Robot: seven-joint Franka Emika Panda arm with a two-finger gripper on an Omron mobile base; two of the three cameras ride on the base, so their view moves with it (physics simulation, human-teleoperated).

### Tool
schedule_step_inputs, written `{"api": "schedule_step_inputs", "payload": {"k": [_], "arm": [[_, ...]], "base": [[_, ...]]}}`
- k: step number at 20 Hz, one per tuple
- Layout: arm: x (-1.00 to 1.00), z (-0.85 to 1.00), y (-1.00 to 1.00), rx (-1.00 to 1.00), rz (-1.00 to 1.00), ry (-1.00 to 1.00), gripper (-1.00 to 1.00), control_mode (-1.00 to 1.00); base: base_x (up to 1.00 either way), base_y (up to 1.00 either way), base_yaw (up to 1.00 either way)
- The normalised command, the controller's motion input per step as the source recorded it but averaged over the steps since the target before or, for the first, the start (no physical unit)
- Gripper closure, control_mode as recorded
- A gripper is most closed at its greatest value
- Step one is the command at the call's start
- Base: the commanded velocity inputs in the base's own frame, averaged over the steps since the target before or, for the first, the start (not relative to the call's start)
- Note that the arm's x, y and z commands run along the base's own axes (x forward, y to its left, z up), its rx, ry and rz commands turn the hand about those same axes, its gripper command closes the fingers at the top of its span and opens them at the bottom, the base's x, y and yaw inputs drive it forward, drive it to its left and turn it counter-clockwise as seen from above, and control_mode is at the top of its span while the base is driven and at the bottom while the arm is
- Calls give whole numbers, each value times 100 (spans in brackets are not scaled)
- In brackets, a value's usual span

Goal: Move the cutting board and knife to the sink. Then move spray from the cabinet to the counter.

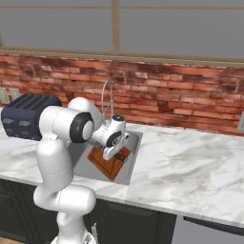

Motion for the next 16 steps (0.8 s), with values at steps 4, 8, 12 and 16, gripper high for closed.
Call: {"api": "schedule_step_inputs", "payload": {"k": [4, 8, 12, 16], "arm": [[0, 0, 0, 0, 0, 0, -100, -100], [0, 0, 0, 0, 0, 0, -100, -100], [-8, 12, 0, 0, 0, -2, -100, -100], [-47, 31, 0, 0, -1, -7, -100, -100]], "base": [[0, 0, 0], [0, 0, 0], [0, 0, 0], [0, 0, 0]]}}
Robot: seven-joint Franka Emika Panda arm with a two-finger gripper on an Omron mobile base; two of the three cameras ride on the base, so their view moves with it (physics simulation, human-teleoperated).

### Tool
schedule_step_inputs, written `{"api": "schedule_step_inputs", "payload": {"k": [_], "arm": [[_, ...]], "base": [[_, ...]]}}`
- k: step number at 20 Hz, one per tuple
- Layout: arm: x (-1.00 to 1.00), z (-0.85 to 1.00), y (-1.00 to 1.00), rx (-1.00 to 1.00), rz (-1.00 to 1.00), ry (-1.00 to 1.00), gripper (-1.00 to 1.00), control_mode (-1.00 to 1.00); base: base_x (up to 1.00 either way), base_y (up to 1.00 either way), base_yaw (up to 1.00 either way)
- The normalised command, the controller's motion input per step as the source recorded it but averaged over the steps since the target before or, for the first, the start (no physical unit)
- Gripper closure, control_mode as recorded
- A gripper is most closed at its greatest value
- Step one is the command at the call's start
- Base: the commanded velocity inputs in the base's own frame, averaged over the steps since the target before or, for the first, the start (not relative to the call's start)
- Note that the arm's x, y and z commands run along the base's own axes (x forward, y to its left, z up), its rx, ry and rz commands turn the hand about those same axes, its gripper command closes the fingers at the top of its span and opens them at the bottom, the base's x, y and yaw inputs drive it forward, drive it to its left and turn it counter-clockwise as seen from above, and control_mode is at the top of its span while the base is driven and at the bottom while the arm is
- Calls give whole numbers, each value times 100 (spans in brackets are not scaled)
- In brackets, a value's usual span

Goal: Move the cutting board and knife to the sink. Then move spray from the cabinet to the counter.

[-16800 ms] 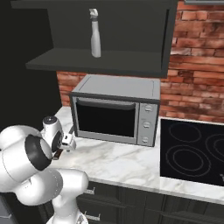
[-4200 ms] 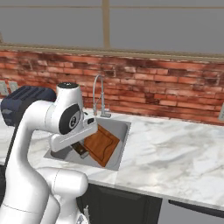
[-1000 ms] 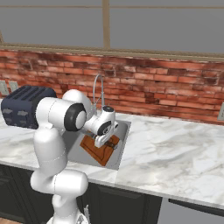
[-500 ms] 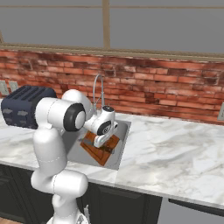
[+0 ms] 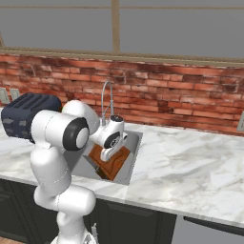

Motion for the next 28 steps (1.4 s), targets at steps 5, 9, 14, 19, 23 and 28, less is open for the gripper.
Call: {"api": "schedule_step_inputs", "payload": {"k": [5, 9, 14, 19, 23, 28], "arm": [[-62, 57, 0, 0, 0, -8, -100, -100], [-52, 95, 6, -1, -7, -1, -100, -100], [-25, 100, 1, 0, -8, 0, -100, -100], [-60, 92, 0, 0, -16, 0, -100, -100], [-70, 61, 1, 0, -29, 0, -100, -100], [-50, 33, 17, 0, -38, 0, -100, -100]], "base": [[0, 0, 0], [0, 0, 0], [0, 0, 0], [0, 0, 0], [0, 0, 0], [0, 0, 0]]}}
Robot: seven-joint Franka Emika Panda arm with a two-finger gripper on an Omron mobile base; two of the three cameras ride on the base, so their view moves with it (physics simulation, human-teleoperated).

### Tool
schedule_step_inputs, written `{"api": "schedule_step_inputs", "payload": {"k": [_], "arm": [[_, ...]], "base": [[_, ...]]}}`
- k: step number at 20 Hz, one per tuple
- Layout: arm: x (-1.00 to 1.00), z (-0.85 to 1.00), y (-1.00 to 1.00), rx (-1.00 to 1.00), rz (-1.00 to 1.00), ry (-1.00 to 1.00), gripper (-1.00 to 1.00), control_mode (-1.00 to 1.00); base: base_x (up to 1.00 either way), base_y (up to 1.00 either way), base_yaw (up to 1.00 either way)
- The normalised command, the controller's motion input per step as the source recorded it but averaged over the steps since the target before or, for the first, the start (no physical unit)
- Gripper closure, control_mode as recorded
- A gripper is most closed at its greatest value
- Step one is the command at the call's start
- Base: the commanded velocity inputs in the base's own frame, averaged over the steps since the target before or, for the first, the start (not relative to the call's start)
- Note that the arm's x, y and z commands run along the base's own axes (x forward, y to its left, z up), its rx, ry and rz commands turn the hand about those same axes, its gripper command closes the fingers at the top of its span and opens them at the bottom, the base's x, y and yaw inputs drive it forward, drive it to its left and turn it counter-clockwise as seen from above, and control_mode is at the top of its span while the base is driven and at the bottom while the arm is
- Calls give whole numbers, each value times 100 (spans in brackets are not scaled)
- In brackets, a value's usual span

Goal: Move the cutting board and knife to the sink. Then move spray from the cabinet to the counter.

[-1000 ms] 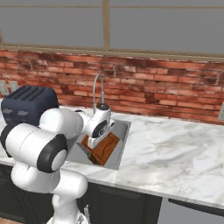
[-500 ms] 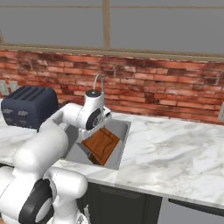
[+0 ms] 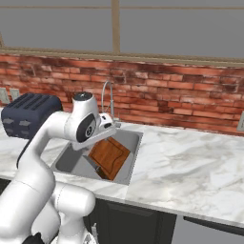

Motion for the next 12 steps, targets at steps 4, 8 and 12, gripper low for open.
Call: {"api": "schedule_step_inputs", "payload": {"k": [4, 8, 12], "arm": [[-23, 45, 11, 1, -30, 0, -100, -100], [-34, 67, 0, 8, -19, 0, -100, -100], [-46, 71, -1, 14, -14, 0, -100, -100]], "base": [[0, 0, 0], [0, 0, 0], [0, 0, 0]]}}
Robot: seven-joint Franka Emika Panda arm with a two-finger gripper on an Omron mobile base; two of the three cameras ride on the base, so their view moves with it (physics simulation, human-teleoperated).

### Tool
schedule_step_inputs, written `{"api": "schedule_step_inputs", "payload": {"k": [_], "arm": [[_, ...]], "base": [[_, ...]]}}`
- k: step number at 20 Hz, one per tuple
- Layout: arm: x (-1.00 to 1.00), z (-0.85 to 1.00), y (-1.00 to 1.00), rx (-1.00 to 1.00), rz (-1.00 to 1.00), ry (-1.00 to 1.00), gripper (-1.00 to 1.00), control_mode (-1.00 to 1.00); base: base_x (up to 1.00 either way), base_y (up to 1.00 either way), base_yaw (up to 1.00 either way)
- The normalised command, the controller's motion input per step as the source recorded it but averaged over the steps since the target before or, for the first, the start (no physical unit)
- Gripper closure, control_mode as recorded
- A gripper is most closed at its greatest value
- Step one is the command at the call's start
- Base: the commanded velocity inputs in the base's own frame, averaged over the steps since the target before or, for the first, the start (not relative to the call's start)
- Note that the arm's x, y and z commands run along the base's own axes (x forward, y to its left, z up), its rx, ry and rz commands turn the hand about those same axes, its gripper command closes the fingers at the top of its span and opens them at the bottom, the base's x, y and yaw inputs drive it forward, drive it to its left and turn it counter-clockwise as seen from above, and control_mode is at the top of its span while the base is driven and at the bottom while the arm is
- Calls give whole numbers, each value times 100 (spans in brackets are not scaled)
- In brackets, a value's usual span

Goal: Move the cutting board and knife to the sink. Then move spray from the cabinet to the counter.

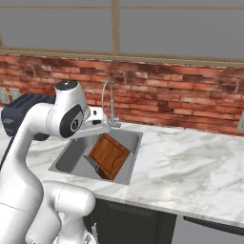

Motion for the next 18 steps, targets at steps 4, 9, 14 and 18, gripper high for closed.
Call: {"api": "schedule_step_inputs", "payload": {"k": [4, 9, 14, 18], "arm": [[-76, 51, -1, 16, -11, 0, -100, -100], [-89, 35, 0, 11, -9, 0, -100, -100], [-76, 38, 7, 4, -11, 0, -100, -100], [-46, 41, 31, 0, -14, 0, -100, -100]], "base": [[0, 0, 0], [0, 0, 0], [0, 0, 0], [0, 0, 0]]}}
